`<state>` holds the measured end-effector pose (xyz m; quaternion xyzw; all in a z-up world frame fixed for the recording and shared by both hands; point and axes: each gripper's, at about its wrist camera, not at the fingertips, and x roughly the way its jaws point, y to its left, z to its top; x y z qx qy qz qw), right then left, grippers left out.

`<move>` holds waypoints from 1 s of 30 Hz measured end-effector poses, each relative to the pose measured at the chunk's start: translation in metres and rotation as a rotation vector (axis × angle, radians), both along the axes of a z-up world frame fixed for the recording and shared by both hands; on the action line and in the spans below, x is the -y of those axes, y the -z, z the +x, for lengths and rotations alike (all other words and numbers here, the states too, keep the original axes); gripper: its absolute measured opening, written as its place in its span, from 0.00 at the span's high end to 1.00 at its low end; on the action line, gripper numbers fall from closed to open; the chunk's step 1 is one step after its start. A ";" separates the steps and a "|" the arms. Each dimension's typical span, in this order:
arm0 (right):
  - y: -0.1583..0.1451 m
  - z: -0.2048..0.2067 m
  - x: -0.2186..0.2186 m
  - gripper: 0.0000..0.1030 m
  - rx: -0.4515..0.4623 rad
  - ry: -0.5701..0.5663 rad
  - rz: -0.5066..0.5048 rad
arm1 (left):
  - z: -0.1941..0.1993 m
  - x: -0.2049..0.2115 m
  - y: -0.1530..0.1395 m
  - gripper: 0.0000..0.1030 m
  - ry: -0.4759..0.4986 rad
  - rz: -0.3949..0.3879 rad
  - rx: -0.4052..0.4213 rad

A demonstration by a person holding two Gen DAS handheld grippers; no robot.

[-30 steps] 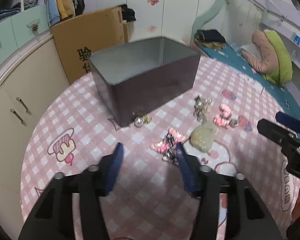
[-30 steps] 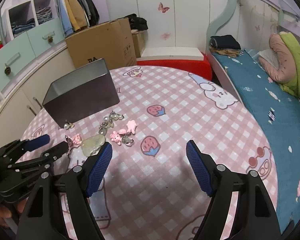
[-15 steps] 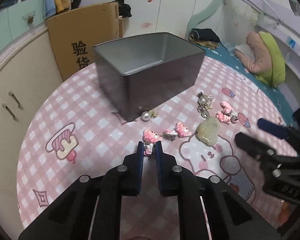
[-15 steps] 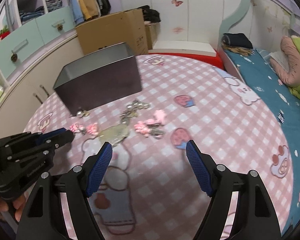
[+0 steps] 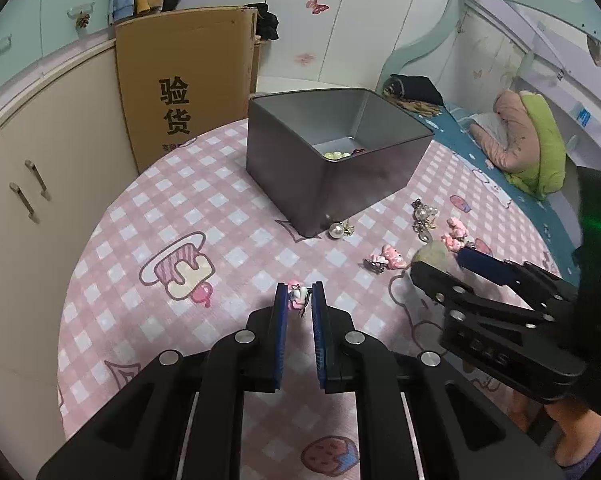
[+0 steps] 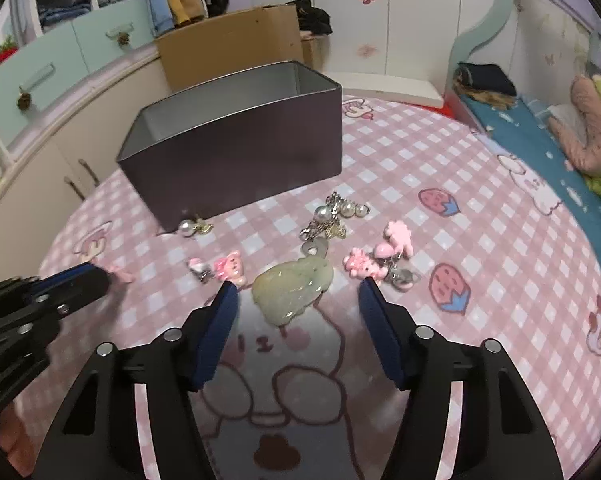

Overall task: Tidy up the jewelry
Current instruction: 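Grasp a pink charm with the left tool while the right tool grasps the jade pendant, then carry the charm and jade pendant into the tin and open both tools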

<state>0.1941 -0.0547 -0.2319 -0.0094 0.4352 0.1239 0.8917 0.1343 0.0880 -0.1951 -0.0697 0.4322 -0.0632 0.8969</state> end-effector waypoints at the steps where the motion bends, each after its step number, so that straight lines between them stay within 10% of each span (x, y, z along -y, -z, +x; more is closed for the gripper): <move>1: 0.000 0.001 -0.001 0.42 0.001 0.000 -0.005 | 0.001 -0.001 0.000 0.90 0.004 -0.006 -0.002; 12: -0.002 -0.006 0.012 0.72 -0.004 -0.022 0.002 | 0.000 0.009 -0.005 0.90 0.055 -0.074 -0.003; 30: -0.031 -0.018 0.046 0.73 0.001 -0.031 0.110 | 0.004 0.029 -0.052 0.90 0.160 -0.162 0.073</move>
